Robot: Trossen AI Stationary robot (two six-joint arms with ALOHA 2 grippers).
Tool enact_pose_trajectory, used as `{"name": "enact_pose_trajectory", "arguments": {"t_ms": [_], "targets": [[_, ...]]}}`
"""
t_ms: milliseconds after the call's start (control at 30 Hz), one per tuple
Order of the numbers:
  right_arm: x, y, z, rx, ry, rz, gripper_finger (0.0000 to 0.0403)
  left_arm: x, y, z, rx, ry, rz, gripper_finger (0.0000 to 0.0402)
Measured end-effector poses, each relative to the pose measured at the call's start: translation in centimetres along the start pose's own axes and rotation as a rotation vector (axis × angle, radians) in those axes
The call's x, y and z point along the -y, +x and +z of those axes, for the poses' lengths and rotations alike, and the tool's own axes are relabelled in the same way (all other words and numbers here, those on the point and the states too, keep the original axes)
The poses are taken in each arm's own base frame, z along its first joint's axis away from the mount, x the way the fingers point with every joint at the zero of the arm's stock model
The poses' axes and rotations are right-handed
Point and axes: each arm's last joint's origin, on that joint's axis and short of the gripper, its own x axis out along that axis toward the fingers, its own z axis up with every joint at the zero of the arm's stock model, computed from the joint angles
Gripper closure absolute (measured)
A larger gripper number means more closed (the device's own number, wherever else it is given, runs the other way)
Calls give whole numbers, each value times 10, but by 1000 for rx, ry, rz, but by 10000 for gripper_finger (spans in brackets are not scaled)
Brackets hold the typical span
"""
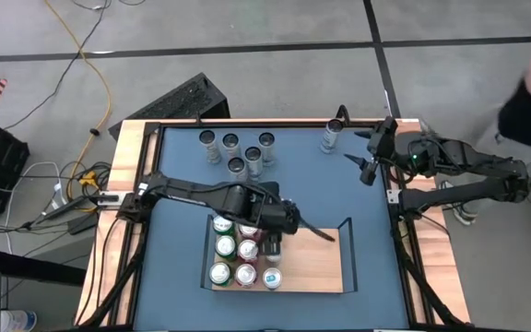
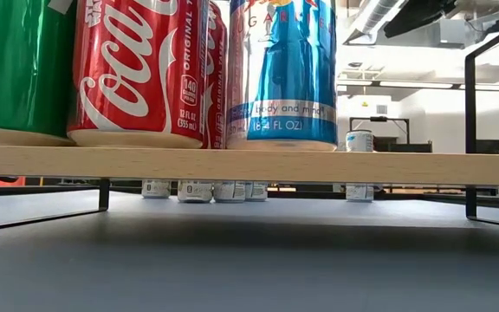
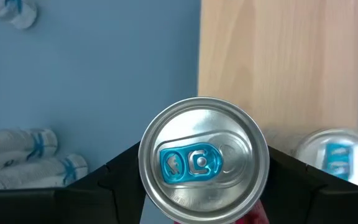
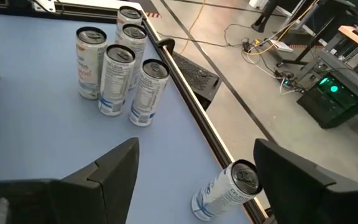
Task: Place canned beverage on shelf
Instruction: Put the blue soda can on the shelf aligned with the other blue soda cans
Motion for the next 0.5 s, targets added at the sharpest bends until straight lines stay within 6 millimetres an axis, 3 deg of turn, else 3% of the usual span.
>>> {"name": "enact_pose_trajectory", "arguments": {"t_ms": [300, 500], "targets": [[0, 0, 0, -4, -17, -1, 97, -4, 7, 0, -25, -9, -35, 170], [0, 0, 0, -2, -19, -2, 97, -7, 28, -5, -50, -21, -59, 170]]}}
